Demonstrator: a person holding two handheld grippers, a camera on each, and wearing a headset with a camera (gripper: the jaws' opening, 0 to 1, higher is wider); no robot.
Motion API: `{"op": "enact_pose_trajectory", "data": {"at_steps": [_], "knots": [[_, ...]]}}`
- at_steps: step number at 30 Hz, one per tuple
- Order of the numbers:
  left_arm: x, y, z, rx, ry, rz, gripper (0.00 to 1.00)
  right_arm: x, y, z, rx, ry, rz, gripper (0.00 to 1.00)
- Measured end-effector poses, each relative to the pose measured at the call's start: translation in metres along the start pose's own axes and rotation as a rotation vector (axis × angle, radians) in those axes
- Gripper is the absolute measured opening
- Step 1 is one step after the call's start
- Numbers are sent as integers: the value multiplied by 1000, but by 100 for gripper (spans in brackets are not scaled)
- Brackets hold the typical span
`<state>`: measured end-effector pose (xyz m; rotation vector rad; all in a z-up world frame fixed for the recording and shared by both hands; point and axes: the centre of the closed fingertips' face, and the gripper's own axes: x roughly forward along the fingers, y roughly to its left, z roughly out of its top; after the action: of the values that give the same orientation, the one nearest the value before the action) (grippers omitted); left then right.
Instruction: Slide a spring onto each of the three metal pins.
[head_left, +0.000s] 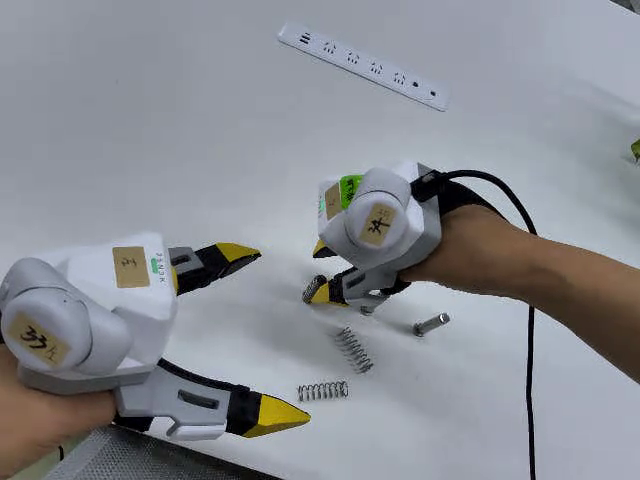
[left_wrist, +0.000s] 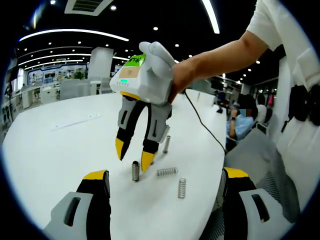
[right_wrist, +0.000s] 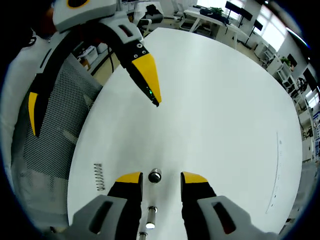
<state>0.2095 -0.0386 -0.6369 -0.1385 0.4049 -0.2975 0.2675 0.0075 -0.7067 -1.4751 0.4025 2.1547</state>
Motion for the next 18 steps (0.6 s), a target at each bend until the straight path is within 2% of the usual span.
{"op": "enact_pose_trajectory", "data": {"at_steps": [10, 18], "knots": [[0, -2, 2, 20, 23, -14, 94, -31, -2, 0, 85, -104, -54, 49], [0, -5, 0, 50, 55, -43, 95, -56, -2, -7, 140, -173, -122, 60]]}}
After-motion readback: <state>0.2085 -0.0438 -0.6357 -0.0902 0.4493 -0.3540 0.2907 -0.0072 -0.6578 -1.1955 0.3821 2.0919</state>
